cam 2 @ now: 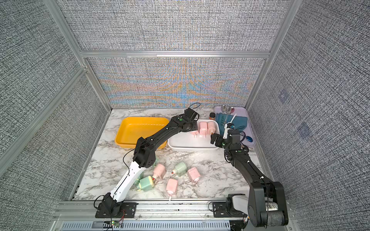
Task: Place the pencil sharpeners by color into the storage box
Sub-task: Place the pencil sharpener in the storage box.
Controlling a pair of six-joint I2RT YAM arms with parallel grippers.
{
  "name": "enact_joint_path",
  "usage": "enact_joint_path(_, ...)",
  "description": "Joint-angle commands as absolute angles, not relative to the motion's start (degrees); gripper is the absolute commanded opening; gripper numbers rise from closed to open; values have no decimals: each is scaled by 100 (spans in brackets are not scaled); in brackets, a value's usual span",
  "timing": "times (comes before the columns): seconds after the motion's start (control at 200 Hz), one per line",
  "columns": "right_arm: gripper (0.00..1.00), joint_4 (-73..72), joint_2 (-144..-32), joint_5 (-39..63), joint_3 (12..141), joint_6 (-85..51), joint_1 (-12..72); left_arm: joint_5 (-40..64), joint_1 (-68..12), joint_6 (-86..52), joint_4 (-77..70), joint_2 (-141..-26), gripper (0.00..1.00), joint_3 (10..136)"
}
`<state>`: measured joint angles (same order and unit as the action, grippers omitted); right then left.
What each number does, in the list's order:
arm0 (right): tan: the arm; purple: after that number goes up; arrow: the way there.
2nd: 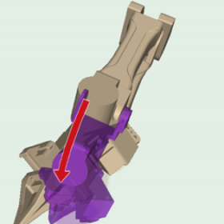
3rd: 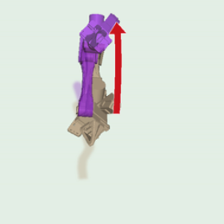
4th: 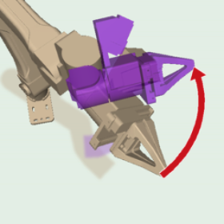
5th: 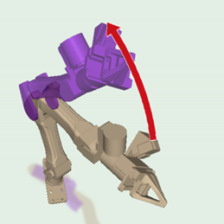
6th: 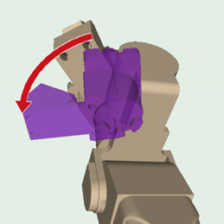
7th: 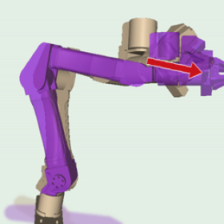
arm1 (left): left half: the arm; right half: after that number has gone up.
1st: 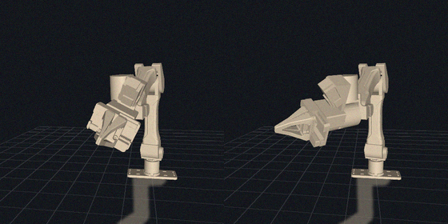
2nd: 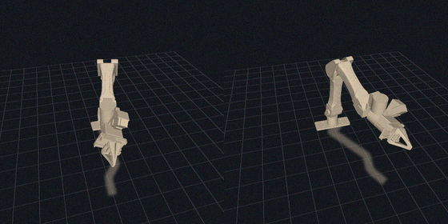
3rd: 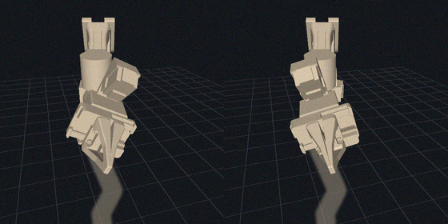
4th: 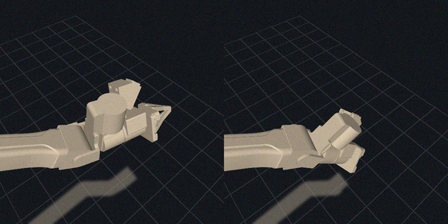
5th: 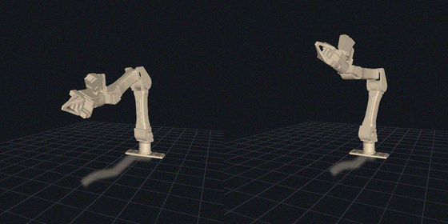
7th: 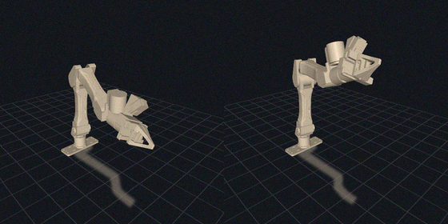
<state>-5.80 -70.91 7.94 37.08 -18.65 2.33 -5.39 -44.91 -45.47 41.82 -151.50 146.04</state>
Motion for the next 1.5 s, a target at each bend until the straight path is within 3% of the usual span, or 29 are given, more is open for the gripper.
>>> enact_joint_path(0.0, 99, -518, -7025, 800, 3676, -1828, 237, -491, -4474, -4513, 4245, -15244, 32, 14654)
enact_joint_path(0.48, 99, -501, -6978, 755, 3639, -1783, 237, -258, -4478, -4396, 4197, -15212, 71, 14625)
enact_joint_path(0.836, 98, -486, -6974, 772, 3626, -1795, 237, 0, -4463, -4379, 4074, -15088, 76, 14601)
enact_joint_path(0.936, 99, -483, -6979, 783, 3630, -1802, 239, -156, -4415, -4433, 3974, -14862, 86, 14364)
enact_joint_path(0.991, 99, -477, -6974, 791, 3625, -1802, 237, -88, -4369, -4464, 3753, -14697, 99, 14042)
enact_joint_path(1.166, 99, -472, -6978, 801, 3618, -1811, 238, 348, -4255, -4585, 3026, -14365, 99, 13240)
enact_joint_path(1.496, 99, -407, -6957, 822, 3647, -1802, 237, 1046, -4248, -4848, 2456, -14641, 99, 13231)
